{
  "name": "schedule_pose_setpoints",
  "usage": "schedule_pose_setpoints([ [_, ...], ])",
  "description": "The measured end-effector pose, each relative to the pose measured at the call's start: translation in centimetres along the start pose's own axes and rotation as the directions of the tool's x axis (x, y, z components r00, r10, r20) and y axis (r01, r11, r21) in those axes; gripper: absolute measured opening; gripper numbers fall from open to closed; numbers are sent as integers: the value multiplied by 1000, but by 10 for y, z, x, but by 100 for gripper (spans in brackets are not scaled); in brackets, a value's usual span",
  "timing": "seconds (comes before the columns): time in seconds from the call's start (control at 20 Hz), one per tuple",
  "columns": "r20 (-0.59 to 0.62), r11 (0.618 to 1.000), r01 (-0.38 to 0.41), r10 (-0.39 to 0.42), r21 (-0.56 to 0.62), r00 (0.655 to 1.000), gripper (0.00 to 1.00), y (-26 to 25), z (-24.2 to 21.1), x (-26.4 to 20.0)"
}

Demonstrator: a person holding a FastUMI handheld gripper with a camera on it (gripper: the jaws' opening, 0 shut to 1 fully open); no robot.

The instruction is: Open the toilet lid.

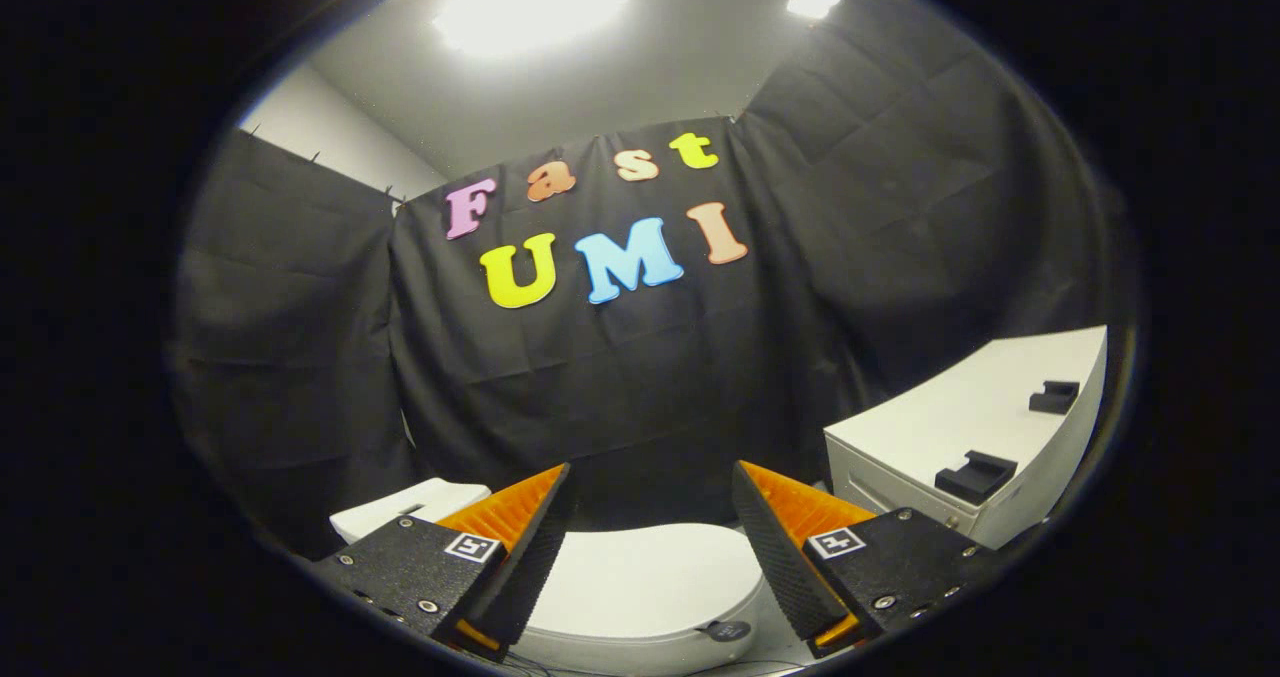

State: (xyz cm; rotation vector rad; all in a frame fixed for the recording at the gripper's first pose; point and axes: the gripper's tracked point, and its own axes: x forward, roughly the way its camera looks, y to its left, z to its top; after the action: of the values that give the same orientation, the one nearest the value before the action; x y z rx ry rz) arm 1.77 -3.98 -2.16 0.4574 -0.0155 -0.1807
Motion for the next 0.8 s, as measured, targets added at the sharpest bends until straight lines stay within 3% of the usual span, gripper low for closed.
schedule_pose_setpoints([
  [0.3, -82, 980, 60, -45, 190, 996, 96, -15, -59, 10],
  [0.8, -217, 881, 251, -175, 402, 960, 95, -65, -146, 13],
])
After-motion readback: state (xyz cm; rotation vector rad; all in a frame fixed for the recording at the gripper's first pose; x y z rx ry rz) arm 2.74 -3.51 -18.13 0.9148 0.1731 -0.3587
